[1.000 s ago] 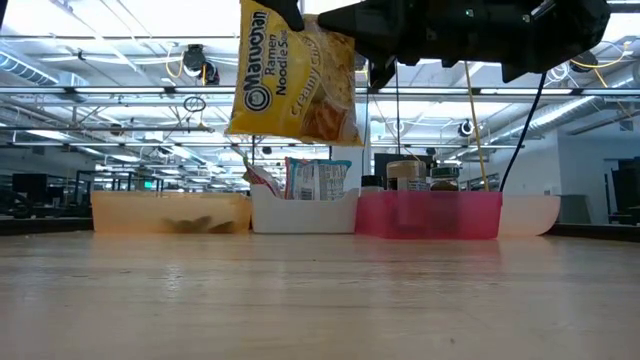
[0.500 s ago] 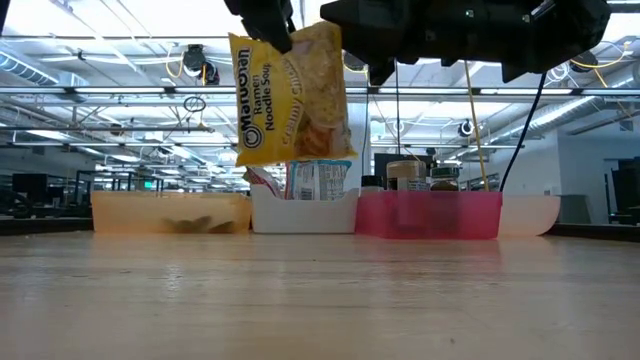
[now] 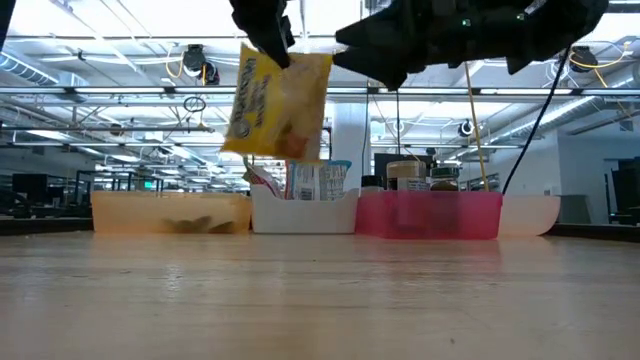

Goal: Pick & Place Food Item
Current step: Put the yellow noodle pack into the white bin

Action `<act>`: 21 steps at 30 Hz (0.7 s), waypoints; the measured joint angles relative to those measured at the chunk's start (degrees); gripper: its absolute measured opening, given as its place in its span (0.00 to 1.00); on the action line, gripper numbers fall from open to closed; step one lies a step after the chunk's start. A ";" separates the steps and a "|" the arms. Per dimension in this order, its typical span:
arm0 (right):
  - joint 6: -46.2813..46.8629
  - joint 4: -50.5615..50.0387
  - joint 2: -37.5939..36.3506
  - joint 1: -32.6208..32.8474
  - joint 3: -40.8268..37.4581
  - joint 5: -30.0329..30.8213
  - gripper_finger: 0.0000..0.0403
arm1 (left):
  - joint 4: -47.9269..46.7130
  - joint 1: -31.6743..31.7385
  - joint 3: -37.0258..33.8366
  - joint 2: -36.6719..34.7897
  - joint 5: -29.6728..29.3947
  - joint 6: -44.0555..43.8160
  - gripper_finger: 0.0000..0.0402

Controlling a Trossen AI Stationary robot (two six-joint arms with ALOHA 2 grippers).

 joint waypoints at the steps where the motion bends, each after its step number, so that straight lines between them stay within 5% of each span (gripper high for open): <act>1: 0.08 -1.52 -1.22 -0.44 -0.24 0.01 0.60 | -0.17 0.71 0.72 0.00 -0.05 0.71 0.00; 7: 0.12 -5.66 -8.36 -1.43 -4.01 0.55 0.62 | -0.02 5.70 5.60 -0.02 0.19 6.65 0.00; 12: 0.05 -5.58 -13.54 -1.36 -10.36 7.26 0.60 | 1.51 11.29 7.33 -0.07 0.59 10.23 0.00; 21: 4.64 5.95 -15.33 -1.36 -21.12 10.52 0.60 | 6.42 20.76 7.40 0.13 6.03 15.03 0.00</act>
